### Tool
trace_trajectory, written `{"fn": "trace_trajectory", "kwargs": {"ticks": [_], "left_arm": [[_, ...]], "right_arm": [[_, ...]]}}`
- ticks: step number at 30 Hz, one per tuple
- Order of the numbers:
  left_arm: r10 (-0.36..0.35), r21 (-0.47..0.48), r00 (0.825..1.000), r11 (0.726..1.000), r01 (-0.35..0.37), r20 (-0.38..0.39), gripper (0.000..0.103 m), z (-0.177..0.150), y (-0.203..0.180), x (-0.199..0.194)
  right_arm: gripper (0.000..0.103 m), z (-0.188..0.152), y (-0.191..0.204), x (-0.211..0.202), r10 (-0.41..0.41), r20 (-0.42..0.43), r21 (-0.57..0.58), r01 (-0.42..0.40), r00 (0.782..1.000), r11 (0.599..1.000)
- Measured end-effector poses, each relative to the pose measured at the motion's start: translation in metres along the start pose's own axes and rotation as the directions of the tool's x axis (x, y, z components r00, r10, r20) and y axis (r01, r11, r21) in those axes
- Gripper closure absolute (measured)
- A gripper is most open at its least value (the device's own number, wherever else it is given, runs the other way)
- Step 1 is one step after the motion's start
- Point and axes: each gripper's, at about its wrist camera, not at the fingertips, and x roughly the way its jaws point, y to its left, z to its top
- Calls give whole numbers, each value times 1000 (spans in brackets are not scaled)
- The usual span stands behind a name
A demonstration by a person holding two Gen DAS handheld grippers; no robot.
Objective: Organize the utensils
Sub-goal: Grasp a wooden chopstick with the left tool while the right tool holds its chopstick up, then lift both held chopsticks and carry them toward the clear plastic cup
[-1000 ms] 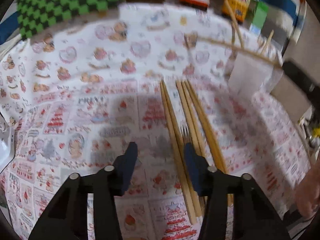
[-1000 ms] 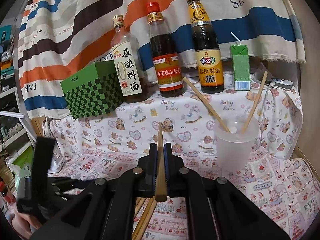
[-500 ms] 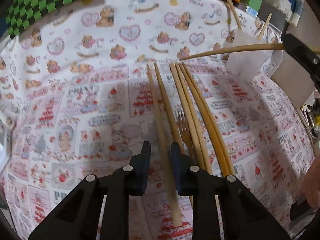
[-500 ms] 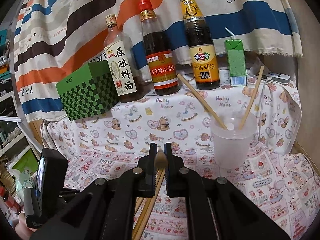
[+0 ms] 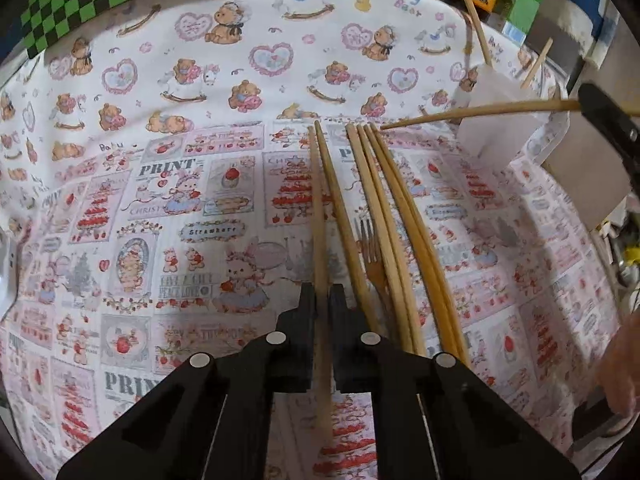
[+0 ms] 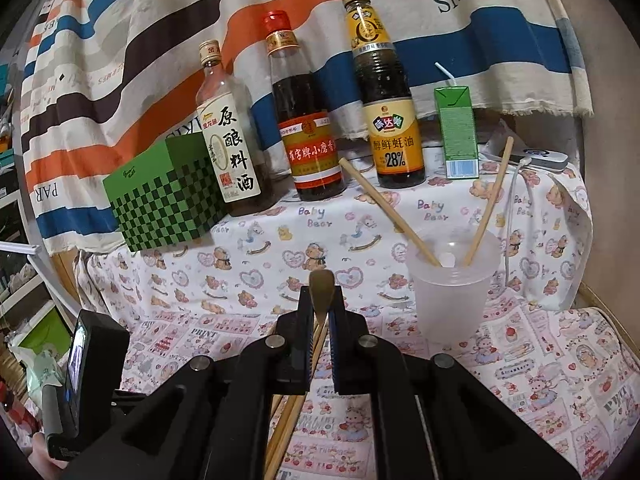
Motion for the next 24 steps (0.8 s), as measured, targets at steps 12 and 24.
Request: {"fn": "trace_trajectory", "kwargs": {"ticks": [12,24], "left_arm": [[88,-11,931,996,-90,355,97,4,7,-72],[65,-62,843,997,-37,534,97,5,26,-109]], "right_arm": [[95,3,-2,-8,-19,38,8,19,999,1000],[95,6,-3,-17,-7,83,15,5,996,1000]]}}
